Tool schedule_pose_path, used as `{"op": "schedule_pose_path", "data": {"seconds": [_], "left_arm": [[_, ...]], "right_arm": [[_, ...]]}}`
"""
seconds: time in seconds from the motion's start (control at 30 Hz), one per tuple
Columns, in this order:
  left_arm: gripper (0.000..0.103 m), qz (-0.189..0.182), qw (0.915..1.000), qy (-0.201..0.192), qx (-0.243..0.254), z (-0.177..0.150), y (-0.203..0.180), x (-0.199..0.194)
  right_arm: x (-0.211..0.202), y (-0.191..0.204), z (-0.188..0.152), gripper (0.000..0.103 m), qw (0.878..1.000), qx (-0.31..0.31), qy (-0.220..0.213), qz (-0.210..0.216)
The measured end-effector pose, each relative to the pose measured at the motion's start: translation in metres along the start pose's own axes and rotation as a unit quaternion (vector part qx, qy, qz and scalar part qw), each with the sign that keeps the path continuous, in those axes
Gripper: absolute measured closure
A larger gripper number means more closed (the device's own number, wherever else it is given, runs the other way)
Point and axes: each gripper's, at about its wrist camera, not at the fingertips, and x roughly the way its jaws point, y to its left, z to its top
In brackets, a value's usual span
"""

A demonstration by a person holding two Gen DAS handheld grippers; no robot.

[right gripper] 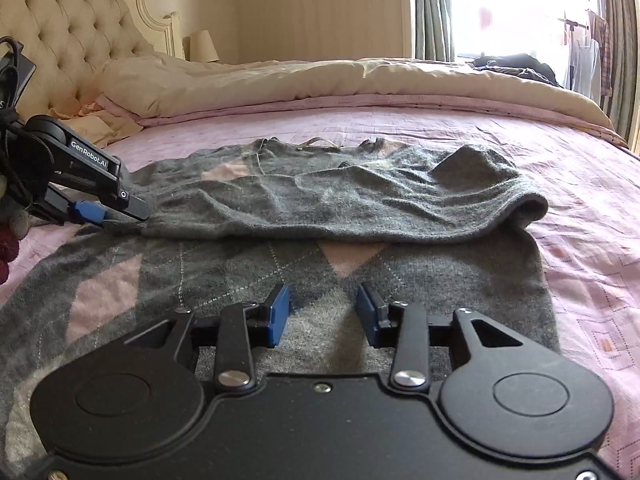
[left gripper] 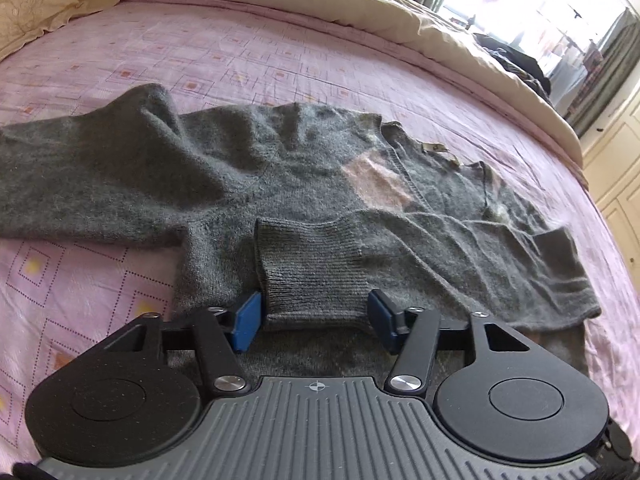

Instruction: Fold small clothes

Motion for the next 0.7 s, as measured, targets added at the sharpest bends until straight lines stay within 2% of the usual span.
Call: {"op": "schedule_pose_path", "data": {"seconds": [0.07, 0.13, 0.27, 0.33, 0.57, 0.7], "left_arm": [[0.096, 0.002, 0.9999, -0.013, 0.0, 0.003, -0.001, 0.0], [0.097, 0.0, 0.9997, -0.025, 0.005, 0.008, -0.004, -0.004], [0.097, 0.038, 0.9949, -0.079, 0.051, 0.02, -0.015, -0.029], [0.097, 0.062, 0.9917, -0.093, 0.064, 0.024, -0.013, -0.034], [0.097, 0.053, 0.9953, -0.061, 0.055, 0.023, 0.003, -0.015], [0.097, 0.053, 0.9957, -0.058, 0.049, 0.022, 0.009, -0.01]], "right_arm": [[0.001, 0.0, -0.001, 0.054, 1.0, 0.0, 0.001, 0.001], [0.002, 0.0, -0.001, 0.052, 1.0, 0.0, 0.001, 0.003], [0.003, 0.0, -0.001, 0.048, 1.0, -0.002, 0.002, 0.009], [0.002, -0.001, -0.001, 0.046, 1.0, -0.001, 0.003, 0.01], [0.002, -0.019, 0.014, 0.045, 0.999, 0.022, 0.024, 0.036], [0.015, -0.052, 0.036, 0.042, 0.995, 0.073, 0.031, 0.06]]}}
